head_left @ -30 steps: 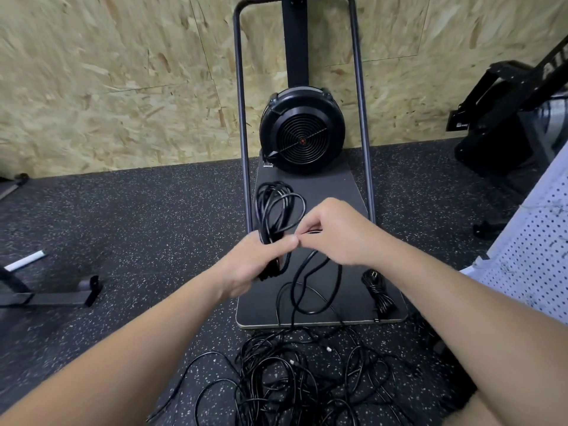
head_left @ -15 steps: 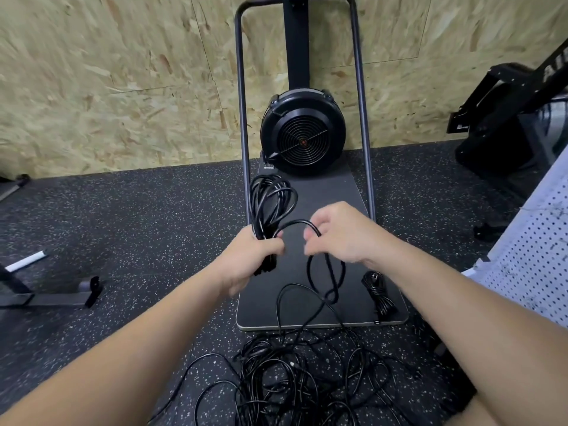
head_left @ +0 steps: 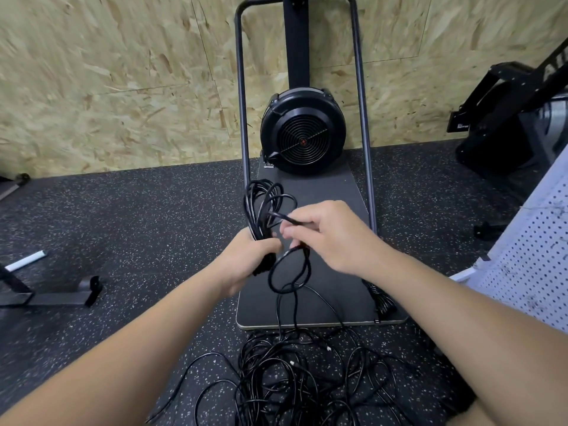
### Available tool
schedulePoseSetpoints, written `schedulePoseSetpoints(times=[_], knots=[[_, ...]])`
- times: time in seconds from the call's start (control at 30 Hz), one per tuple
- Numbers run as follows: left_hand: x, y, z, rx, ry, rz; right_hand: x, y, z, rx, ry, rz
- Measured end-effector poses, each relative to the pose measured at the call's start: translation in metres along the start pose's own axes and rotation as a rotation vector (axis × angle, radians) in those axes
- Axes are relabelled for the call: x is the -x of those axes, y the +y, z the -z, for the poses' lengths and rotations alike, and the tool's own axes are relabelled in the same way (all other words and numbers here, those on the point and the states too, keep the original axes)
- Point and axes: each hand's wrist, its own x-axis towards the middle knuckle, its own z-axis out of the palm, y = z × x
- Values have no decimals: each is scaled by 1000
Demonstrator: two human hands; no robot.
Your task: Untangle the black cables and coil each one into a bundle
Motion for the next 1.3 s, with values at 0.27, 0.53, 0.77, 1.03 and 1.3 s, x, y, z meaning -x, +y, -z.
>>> schedulePoseSetpoints(times=[0.27,0.53,0.77,1.03,1.3], knots=[[9,-4,-27,41,-62,19,-11,11,5,-200,464,-404],[10,-5,-25,44,-45,-7,-10,18,12,-35,242,-278],[17,8,-32,116,-186,4,-6,-6,9,42,243,-41],[31,3,-54,171,-227,31,-17,12,-3,-130,274,-115],[27,-4,-49,191,-137,-19,-19,12,-3,-249,175,-95]])
